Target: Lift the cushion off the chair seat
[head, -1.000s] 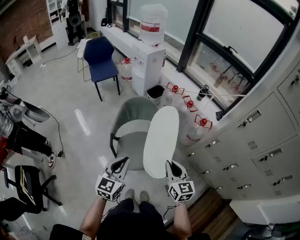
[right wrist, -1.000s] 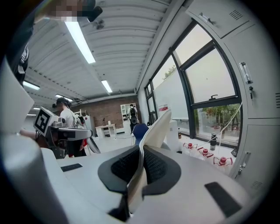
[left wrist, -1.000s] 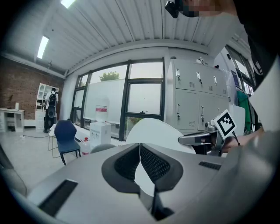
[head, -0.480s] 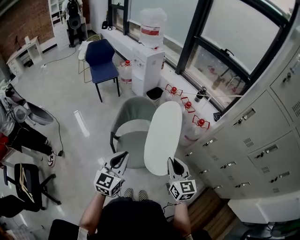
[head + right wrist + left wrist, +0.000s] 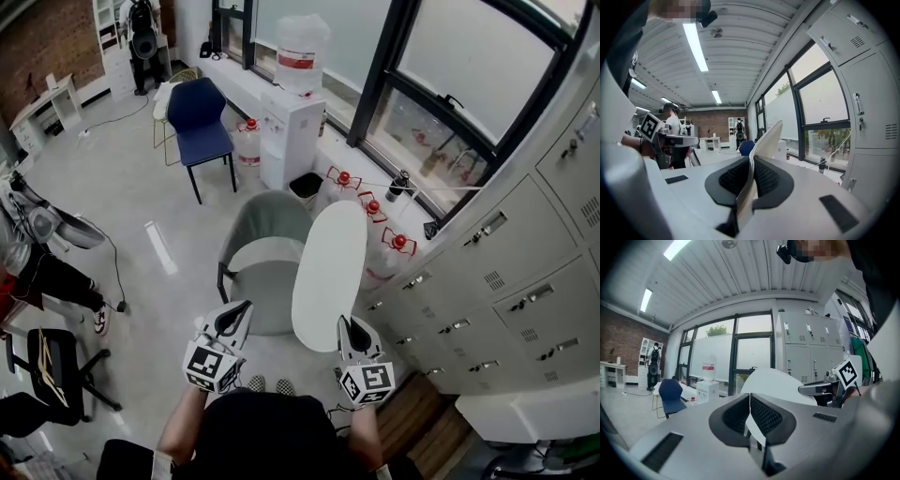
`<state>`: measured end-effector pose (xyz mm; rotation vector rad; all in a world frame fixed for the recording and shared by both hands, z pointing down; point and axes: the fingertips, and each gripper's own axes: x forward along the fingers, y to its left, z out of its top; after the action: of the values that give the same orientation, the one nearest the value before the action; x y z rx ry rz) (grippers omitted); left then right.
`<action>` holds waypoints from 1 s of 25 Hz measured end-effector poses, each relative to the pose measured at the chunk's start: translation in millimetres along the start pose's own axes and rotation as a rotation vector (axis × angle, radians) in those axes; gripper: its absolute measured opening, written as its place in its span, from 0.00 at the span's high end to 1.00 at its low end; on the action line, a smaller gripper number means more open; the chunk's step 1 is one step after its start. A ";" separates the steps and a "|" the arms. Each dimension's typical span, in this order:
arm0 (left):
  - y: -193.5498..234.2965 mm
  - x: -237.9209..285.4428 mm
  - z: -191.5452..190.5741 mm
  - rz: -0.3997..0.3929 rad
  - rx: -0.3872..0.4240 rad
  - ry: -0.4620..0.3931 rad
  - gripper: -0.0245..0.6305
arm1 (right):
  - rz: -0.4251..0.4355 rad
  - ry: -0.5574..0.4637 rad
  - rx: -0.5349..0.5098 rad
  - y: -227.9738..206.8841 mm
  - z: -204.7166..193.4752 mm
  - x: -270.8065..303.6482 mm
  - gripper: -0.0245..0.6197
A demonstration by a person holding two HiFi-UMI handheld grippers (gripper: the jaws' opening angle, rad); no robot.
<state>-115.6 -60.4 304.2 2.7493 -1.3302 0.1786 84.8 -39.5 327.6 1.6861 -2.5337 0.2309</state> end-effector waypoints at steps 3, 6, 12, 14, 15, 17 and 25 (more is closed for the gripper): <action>1.6 2.8 2.0 0.002 0.002 -0.005 0.93 | 0.007 -0.010 0.005 -0.3 2.3 1.2 0.90; 3.3 4.6 2.9 0.003 -0.001 -0.005 0.93 | 0.011 -0.020 0.004 1.2 5.1 4.0 0.90; 3.5 7.3 1.5 -0.001 0.000 0.002 0.93 | 0.021 -0.028 0.012 2.7 6.5 9.9 0.90; 4.8 7.3 1.7 -0.001 0.000 0.002 0.93 | 0.021 -0.026 0.014 3.2 6.2 11.4 0.90; 5.0 7.6 1.8 0.000 0.000 0.001 0.93 | 0.021 -0.026 0.013 3.1 6.1 12.0 0.90; 4.7 8.9 1.7 0.000 0.000 0.000 0.93 | 0.023 -0.026 0.008 2.3 6.1 13.0 0.90; 6.6 9.5 0.6 -0.001 -0.003 0.000 0.93 | 0.027 -0.031 -0.001 3.3 8.7 16.8 0.90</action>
<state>-114.9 -72.0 305.1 2.7472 -1.3275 0.1769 75.3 -55.0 321.4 1.6694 -2.5790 0.2073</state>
